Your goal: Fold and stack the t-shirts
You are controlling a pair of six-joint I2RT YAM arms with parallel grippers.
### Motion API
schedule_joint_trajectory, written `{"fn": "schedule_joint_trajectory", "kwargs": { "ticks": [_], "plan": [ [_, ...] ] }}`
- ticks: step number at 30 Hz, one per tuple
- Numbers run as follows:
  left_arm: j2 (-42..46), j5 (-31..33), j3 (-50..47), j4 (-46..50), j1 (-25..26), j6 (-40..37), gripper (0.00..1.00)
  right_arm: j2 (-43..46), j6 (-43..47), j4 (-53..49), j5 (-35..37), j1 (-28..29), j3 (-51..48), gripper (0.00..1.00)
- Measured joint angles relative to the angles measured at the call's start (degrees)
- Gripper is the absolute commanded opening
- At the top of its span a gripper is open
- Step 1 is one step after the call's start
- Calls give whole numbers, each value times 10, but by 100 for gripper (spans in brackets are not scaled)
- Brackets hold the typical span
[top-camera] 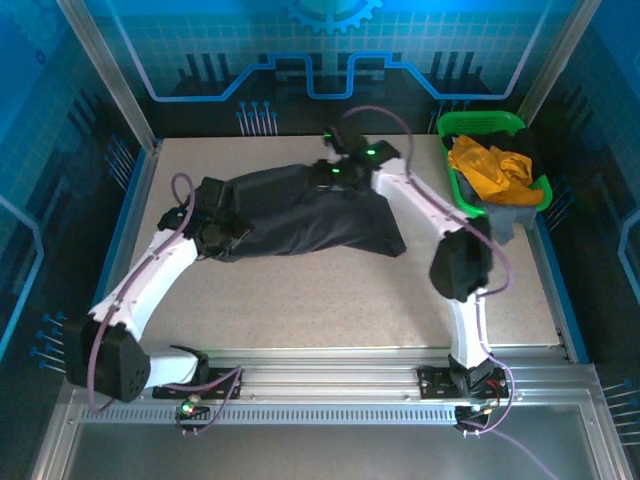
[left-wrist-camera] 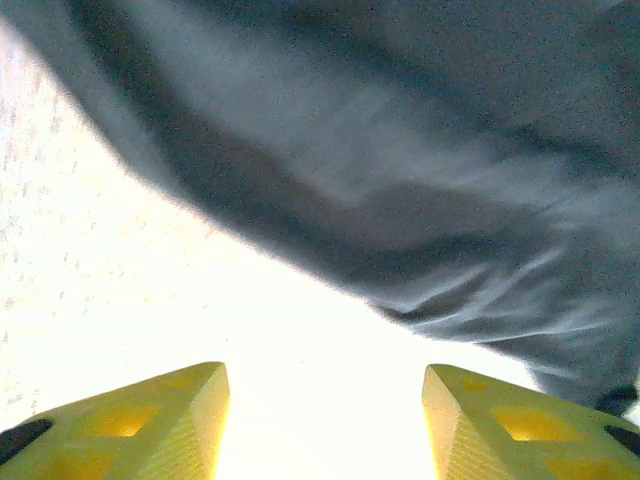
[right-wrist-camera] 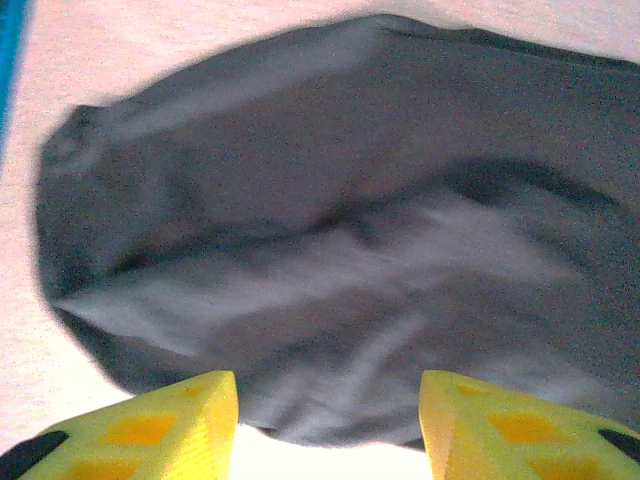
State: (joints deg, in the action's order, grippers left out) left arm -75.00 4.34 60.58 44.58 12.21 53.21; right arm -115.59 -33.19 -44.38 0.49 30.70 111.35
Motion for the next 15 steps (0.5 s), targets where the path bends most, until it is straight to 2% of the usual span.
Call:
{"fn": "schedule_joint_trajectory", "kwargs": {
  "ticks": [5,8,10,12,15],
  "plan": [
    [-95,-85,-34,-32,-9,42,63,92,23,20,10,-113,-184,52],
    [-158,-105,-34,-76,-9,67,68,100,45,22,9,-157,-242,53],
    [-196,-106,-32,-99,-9,83,67,90,59,18,5,-173,-257,53],
    [-229,-107,-27,-119,-9,99,59,74,69,21,5,-178,-257,52],
    [-268,-108,-6,-113,-10,123,39,35,78,24,4,-177,-251,50]
  ]
}}
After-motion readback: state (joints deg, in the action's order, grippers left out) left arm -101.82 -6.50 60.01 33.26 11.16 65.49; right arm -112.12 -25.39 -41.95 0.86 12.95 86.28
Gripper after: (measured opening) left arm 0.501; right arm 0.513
